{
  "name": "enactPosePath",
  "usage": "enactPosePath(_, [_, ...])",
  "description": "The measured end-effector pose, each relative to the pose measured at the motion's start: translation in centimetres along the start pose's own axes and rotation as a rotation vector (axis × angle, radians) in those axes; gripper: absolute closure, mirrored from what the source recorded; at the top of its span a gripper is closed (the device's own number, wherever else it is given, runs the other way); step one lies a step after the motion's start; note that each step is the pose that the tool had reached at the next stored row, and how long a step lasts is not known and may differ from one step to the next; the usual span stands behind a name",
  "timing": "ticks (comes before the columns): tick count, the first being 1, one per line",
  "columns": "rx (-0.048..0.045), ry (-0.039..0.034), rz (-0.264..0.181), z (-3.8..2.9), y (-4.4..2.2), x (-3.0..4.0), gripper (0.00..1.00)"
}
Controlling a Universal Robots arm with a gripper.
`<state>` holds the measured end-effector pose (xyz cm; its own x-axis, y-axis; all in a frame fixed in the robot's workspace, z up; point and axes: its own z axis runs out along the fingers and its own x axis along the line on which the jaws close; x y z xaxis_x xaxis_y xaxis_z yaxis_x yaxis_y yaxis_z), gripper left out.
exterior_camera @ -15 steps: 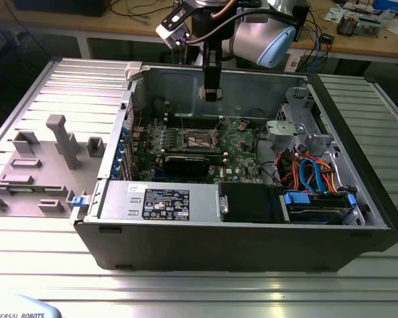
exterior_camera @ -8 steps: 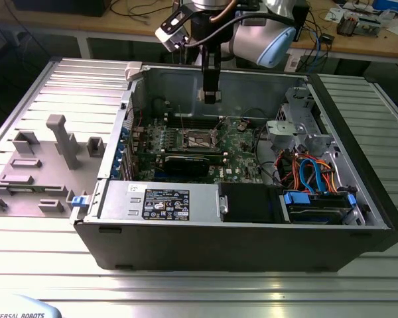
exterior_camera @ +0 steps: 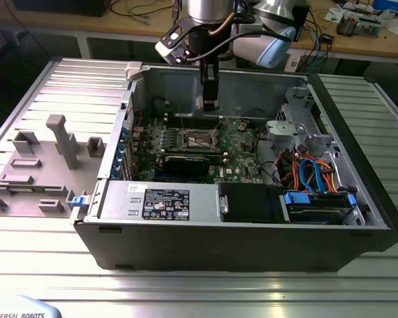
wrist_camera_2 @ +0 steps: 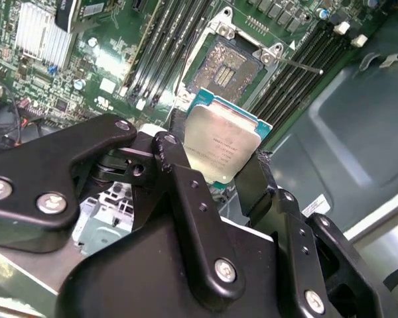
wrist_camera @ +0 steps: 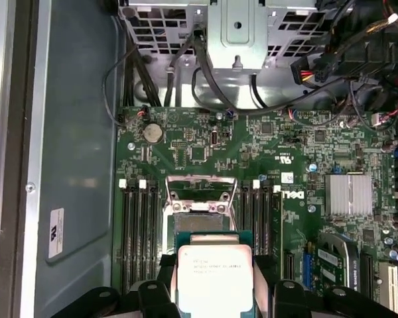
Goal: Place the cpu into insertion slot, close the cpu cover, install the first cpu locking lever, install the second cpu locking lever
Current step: 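Place the cpu into insertion slot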
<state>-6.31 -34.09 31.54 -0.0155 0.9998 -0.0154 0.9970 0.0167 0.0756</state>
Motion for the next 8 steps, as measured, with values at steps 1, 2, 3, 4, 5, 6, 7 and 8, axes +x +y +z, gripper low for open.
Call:
enactPosePath(1, [0.0000, 0.0001, 0.000, 0.20, -0.09, 0.00, 0.46])
enactPosePath(2, [0.0000, 0.0003, 0.000, 0.35, -0.13, 0.01, 0.46])
enactPosePath(3, [0.0000, 0.0010, 0.000, 0.54, -0.16, 0.01, 0.46])
enactPosePath(4, [-0.0001, 0.0017, 0.000, 0.65, -0.17, 0.01, 0.46])
enactPosePath(5, [0.0000, 0.0029, 0.000, 0.70, -0.18, 0.01, 0.46])
enactPosePath(6, [0.0000, 0.0032, 0.000, 0.71, -0.18, 0.02, 0.46])
enactPosePath(7, [0.0000, 0.0034, 0.000, 0.71, -0.18, 0.02, 0.46])
enactPosePath(8, [-0.0001, 0.0037, 0.000, 0.71, -0.18, 0.02, 0.46])
